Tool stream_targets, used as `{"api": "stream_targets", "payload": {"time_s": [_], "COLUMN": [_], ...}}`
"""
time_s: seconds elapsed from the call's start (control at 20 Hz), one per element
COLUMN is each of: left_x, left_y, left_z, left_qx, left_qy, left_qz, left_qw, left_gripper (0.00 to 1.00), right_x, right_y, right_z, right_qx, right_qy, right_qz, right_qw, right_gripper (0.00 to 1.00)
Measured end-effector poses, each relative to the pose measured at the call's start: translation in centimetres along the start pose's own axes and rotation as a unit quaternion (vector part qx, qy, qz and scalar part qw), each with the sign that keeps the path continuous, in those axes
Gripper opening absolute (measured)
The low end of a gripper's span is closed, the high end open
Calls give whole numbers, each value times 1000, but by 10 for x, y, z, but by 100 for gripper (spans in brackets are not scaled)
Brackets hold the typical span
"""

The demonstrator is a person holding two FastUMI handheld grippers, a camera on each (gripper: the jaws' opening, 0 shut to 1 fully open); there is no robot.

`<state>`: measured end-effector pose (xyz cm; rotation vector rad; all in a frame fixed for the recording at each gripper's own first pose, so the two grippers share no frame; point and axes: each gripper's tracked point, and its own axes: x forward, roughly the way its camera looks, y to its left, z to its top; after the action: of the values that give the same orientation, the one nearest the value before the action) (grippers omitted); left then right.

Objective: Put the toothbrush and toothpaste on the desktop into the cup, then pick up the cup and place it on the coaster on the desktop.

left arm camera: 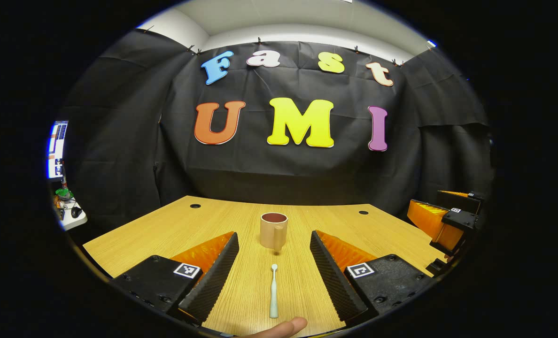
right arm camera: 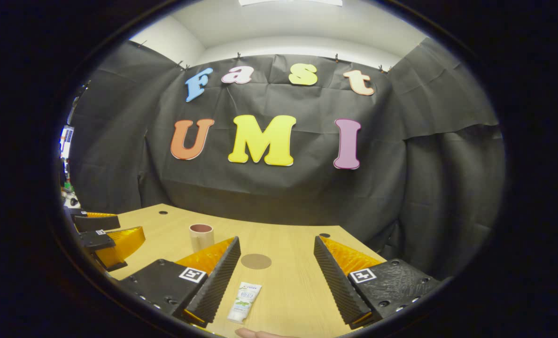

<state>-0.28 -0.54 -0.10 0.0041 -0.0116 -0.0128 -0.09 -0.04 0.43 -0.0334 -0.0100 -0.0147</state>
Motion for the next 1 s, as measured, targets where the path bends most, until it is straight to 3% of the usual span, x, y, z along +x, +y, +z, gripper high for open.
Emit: {"api": "stream_targets", "payload": {"time_s": [0.15,0.35,0.4,0.5,0.8,1.0], "left_x": [3,-1,0,4,32,49], "left_y": [-7,2,3,2,-2,-2], "left_z": [-8,-29,-40,-53,-114,-143], "left_qx": [-6,-7,-8,-17,-59,-36], "left_qy": [11,40,52,73,167,195], "left_qz": [-16,-8,-4,-6,-8,-2], "left_qw": [1000,999,999,997,984,980], "left_gripper": [97,97,98,98,98,97], "right_x": [2,4,5,7,9,18], "right_y": [-1,-6,-8,-11,-17,-16], "right_z": [-10,-38,-45,-54,-77,-111], "right_qx": [-2,-10,-4,4,0,1], "right_qy": [7,23,29,39,53,82], "right_qz": [1,14,14,16,29,34], "right_qw": [1000,1000,999,999,998,996], "right_gripper": [97,98,92,92,98,98]}}
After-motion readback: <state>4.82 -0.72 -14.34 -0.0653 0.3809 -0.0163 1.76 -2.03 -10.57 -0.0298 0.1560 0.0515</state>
